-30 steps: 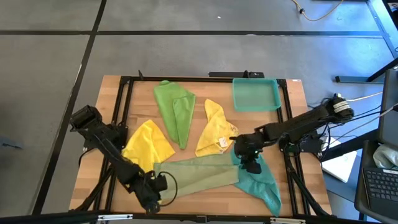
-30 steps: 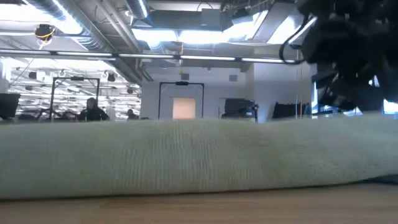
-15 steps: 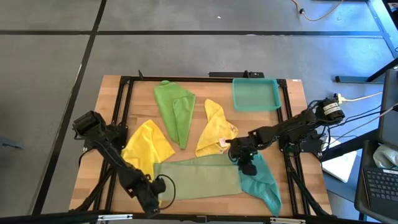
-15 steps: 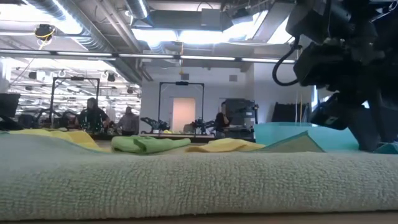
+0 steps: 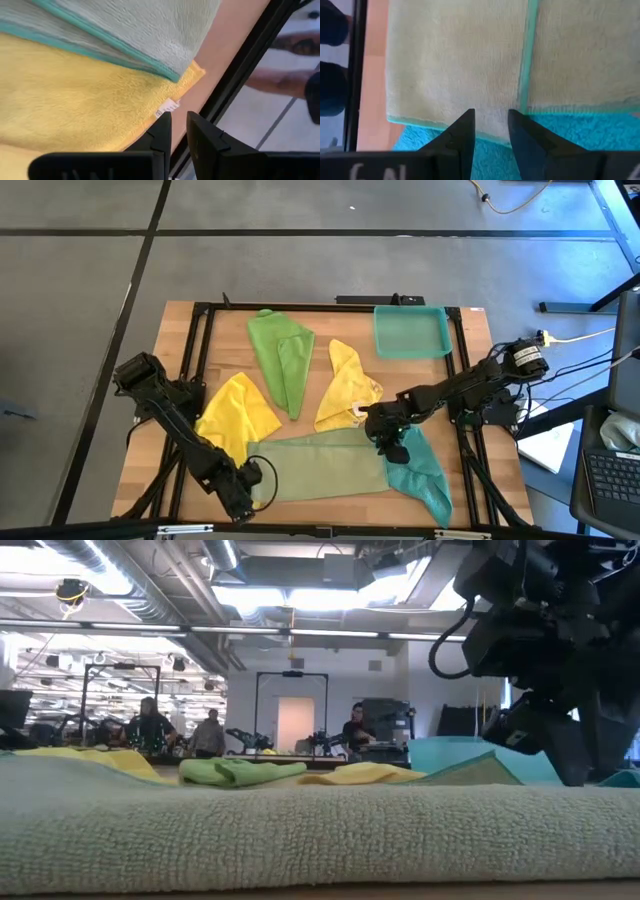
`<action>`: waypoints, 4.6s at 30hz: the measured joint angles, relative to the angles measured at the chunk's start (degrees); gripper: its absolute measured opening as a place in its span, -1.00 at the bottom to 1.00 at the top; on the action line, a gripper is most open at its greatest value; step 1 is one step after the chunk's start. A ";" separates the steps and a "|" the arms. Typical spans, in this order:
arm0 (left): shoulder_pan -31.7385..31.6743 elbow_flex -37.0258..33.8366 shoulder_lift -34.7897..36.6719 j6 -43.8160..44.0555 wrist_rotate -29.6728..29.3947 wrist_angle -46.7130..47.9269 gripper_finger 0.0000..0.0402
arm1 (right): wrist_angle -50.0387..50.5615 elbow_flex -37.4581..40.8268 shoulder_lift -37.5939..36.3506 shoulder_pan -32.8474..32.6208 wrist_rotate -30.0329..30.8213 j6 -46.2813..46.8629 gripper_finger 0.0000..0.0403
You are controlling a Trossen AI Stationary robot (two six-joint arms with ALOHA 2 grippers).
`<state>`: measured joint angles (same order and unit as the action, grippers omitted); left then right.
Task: Fold microfiber towels
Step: Fold the light green microfiber cloth
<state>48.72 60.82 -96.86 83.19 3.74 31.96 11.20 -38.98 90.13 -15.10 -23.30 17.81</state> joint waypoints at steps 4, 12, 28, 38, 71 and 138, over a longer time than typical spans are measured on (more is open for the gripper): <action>-0.20 0.00 3.07 2.09 -4.21 4.11 -0.75 | 0.09 0.00 1.53 -0.21 -0.34 -0.09 -0.41; -0.72 0.02 8.73 3.77 -9.56 9.64 -0.75 | 1.04 0.00 -0.61 0.73 -4.41 4.27 -0.41; -9.83 0.02 9.40 -16.88 -14.65 12.73 -0.74 | 2.55 -0.02 -0.24 0.73 5.08 -0.16 0.09; -24.98 -1.67 9.42 -46.16 -15.57 9.82 -0.54 | 2.54 -0.02 -0.09 0.27 5.26 -0.31 0.05; -43.74 -19.30 5.02 -66.98 30.36 -13.12 -0.37 | 1.33 0.00 -0.02 0.27 4.82 3.01 0.05; -38.13 -14.73 2.82 -52.05 33.01 -10.57 -1.00 | 1.03 0.02 -0.02 -2.42 3.68 8.07 0.00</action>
<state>10.59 46.09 -94.04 31.14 36.75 21.39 12.23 -38.96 90.11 -17.52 -19.62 25.88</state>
